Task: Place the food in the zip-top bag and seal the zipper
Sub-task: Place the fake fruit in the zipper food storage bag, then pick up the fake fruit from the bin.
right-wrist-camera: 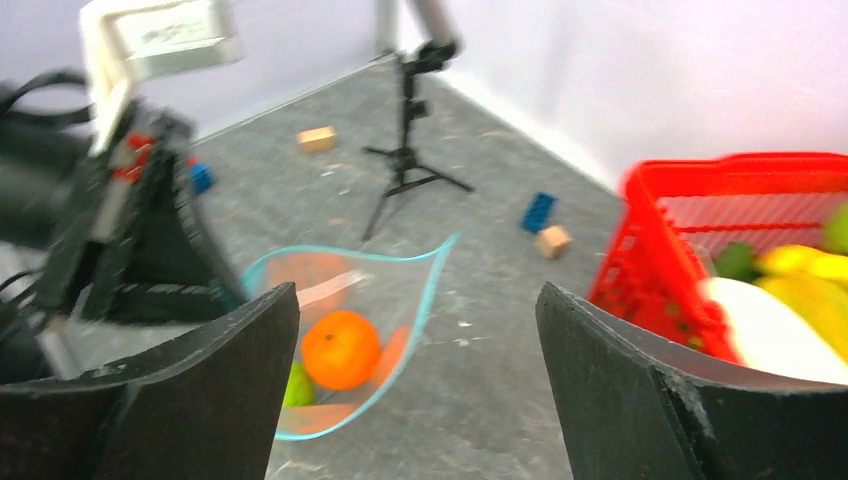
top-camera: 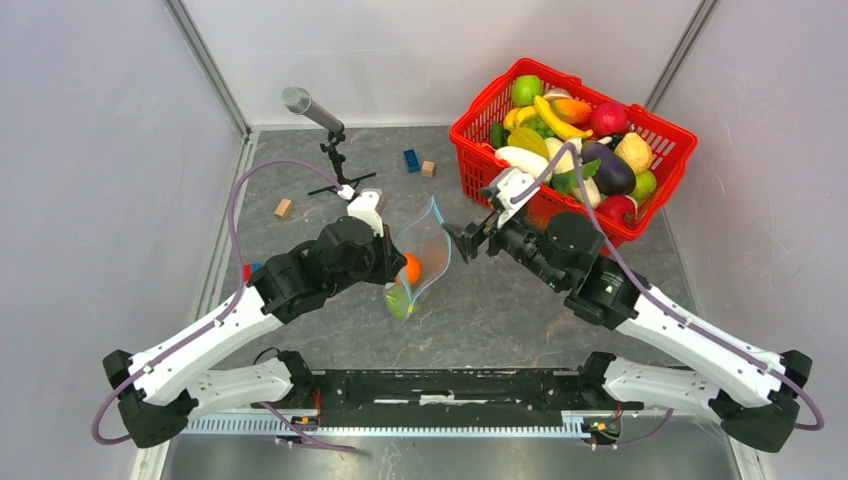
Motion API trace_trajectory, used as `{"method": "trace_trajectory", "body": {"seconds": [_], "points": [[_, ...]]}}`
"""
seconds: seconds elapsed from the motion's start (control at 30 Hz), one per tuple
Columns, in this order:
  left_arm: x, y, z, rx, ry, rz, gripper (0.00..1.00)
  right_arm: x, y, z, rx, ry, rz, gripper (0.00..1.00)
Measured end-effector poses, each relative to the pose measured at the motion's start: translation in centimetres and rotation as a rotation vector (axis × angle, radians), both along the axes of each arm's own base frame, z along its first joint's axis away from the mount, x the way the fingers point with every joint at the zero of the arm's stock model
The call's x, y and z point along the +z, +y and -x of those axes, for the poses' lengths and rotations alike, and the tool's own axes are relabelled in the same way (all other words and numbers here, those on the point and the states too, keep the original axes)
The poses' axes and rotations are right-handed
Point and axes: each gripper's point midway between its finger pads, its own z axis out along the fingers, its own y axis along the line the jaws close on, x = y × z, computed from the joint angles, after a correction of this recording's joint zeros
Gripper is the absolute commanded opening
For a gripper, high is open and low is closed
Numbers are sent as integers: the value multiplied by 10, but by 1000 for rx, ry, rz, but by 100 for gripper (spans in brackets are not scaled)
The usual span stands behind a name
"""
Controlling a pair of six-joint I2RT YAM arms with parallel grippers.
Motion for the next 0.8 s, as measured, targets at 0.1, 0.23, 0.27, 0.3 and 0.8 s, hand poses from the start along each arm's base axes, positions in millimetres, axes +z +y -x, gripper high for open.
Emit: {"method": "trace_trajectory", "body": {"seconds": [0.1,0.23,0.27,0.3,0.8], "points": [[-3,0,1,-2,5,-6,2,18,-27,-18,-167,-51,-4,90],[-4,-1,0,-4,3,-1,2,46,-70,-51,-421,-89,8,84],[-4,-2,0,-6,3,2,2,56,-82,-61,-481,-92,5,84],[-3,-3,0,-9,2,6,2,65,-94,-73,-539,-94,2,84],[-8,-11,4,-46,17,25,2,44,-185,-223,-792,71,153,87]]}}
